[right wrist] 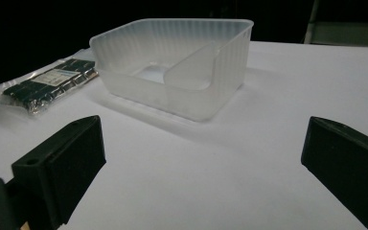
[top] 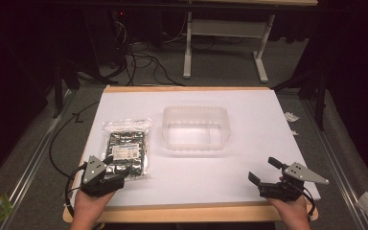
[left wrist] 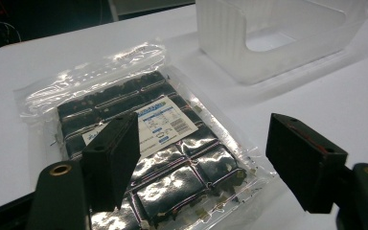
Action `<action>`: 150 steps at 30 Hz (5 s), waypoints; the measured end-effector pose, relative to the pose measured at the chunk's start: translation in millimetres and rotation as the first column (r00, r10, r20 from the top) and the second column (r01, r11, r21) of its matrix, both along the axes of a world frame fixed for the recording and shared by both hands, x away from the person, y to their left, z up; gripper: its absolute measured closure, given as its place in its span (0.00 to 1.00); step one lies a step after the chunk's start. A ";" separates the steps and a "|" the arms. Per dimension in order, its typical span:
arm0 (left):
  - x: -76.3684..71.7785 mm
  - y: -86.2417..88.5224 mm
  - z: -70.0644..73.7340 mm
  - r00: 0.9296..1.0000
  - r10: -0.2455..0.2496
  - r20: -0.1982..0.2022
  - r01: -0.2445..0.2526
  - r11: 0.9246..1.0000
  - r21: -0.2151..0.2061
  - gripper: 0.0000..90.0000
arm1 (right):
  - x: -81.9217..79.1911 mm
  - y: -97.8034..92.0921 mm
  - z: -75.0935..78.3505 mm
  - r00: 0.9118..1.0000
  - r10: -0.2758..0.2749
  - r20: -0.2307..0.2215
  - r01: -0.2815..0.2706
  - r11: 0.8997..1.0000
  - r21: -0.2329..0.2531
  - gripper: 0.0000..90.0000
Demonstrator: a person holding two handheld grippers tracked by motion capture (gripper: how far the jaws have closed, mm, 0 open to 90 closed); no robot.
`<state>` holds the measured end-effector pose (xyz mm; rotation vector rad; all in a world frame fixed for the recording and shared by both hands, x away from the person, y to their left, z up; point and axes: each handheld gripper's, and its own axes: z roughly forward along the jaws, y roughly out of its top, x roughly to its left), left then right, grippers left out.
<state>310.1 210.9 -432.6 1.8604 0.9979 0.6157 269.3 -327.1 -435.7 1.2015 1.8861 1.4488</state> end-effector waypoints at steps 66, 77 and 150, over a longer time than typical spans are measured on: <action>-16.6 -102.1 -9.6 0.894 -0.397 -0.207 0.405 0.914 -0.005 0.68 | 4.5 -6.3 -6.6 0.998 0.026 -0.065 -0.021 0.997 0.075 0.08; 36.1 -6.2 -22.1 0.987 0.052 -0.155 -0.060 0.997 -0.047 0.49 | 5.1 -3.9 -6.8 0.997 0.032 -0.070 -0.027 0.997 0.074 0.08; 31.3 33.4 15.9 0.985 0.163 0.055 -0.147 0.964 -0.220 1.00 | 4.8 5.2 -8.4 0.995 0.063 -0.073 -0.060 0.997 0.047 0.11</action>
